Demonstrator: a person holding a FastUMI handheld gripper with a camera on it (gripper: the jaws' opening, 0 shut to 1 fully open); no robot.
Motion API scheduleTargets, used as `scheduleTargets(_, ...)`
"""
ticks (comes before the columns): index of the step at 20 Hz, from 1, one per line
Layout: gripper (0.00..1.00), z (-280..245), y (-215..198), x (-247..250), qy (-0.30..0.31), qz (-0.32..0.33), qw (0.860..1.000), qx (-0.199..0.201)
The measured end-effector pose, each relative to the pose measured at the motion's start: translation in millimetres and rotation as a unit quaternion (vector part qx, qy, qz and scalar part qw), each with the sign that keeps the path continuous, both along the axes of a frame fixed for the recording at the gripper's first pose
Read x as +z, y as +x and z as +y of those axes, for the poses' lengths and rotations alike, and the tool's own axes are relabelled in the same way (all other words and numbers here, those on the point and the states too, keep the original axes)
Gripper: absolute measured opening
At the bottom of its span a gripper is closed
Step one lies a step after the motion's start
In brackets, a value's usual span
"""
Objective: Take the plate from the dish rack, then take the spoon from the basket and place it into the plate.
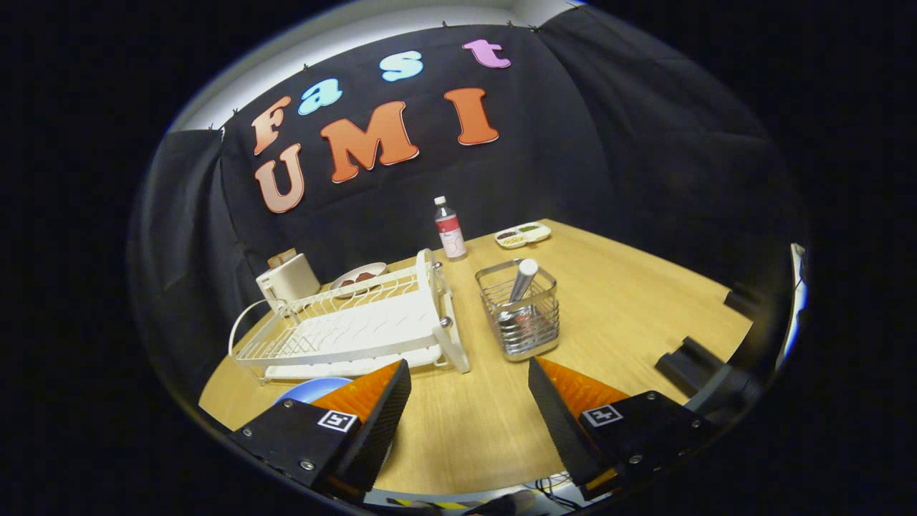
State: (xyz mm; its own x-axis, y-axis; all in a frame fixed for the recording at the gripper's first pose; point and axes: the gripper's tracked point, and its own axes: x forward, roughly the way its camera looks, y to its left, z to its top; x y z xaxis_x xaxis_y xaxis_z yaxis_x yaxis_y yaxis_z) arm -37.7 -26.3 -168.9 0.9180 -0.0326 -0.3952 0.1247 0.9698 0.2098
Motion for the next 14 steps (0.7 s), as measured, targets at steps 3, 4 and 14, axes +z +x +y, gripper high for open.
scheduleTargets(3,0.98,-22,10,16,-0.046,-0.031,0.998,0.002)
scheduleTargets(4,0.98,-29,14,22,-0.06,-0.043,0.997,0.002)
scheduleTargets(14,0.99,-41,61,42,-0.125,-0.133,0.983,0.027)
